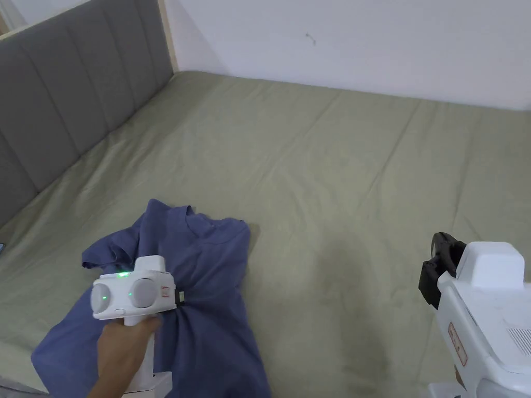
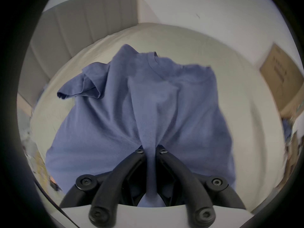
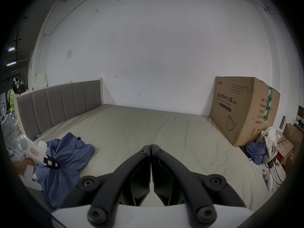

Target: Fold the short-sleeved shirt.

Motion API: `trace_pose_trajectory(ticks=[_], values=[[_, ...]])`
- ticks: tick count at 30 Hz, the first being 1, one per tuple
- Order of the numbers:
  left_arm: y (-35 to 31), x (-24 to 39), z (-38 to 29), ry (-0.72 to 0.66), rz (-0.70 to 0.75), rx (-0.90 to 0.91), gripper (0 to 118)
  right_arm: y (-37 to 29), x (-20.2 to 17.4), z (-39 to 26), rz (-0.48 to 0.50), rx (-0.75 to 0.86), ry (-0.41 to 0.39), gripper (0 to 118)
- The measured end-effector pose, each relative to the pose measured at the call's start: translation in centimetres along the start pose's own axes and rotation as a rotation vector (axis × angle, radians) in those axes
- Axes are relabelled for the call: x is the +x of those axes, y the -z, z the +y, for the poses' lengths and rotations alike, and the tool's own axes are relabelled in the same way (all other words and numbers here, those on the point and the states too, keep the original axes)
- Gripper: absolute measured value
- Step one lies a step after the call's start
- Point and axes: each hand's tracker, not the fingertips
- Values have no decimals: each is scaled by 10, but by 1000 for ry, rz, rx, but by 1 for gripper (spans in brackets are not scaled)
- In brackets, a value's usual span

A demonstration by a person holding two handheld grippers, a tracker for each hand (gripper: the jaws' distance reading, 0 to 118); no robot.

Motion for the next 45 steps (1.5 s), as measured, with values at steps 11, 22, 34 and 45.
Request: trace_pose_trajectory(ticks=[11,22,34,45], values=[[-127,38,29,-117,-352,219,5,-28,28,2,-33,37,45,0],[-227,182,91,177,-582,354,5,-68,78,7,-126,97,73,0],[-220,333,63,476,-764,235,5,-105,135,5,-271,130,105,0],[-117,381,-40,686,-690,-40,5,-108,152,-12,-314,86,117,0]])
